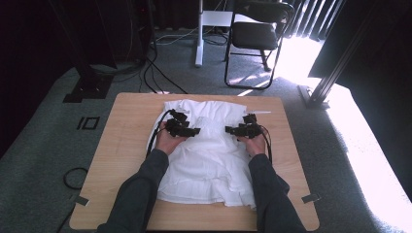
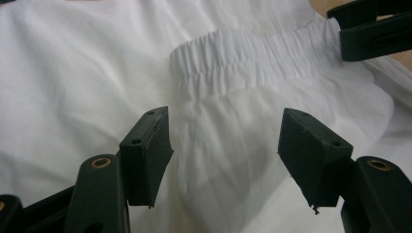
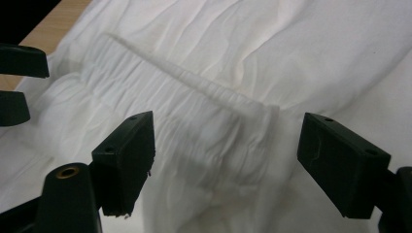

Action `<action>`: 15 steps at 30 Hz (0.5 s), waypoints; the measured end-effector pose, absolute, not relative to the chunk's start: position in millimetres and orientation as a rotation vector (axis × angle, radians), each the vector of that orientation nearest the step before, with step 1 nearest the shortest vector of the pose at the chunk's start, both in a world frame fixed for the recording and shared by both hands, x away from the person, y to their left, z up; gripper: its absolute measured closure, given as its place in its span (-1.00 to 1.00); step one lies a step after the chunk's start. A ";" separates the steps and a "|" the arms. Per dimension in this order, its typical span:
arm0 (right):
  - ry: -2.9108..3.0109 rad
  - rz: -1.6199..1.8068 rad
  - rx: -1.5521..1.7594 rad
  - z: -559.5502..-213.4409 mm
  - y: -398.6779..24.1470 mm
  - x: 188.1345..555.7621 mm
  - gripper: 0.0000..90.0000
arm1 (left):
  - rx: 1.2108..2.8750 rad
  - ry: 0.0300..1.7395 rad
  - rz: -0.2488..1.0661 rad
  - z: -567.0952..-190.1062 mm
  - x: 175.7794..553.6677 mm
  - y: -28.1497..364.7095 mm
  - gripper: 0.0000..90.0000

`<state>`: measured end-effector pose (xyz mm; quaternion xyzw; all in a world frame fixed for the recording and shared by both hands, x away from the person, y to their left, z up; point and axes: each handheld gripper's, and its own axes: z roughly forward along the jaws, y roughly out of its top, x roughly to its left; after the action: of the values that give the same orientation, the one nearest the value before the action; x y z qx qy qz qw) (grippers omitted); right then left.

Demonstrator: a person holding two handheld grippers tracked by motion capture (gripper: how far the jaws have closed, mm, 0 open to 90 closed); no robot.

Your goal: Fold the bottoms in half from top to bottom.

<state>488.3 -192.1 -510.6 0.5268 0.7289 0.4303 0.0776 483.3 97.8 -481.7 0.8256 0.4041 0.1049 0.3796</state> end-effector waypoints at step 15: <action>2.238 1.434 1.533 -516.4 -193.5 481.7 0.59 | 2.230 1.013 0.288 -488.8 497.5 75.9 0.54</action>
<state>481.7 -193.5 -516.4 0.4993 0.7288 0.4671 0.0365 497.5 75.9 -488.8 0.8531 0.3877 0.1101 0.3315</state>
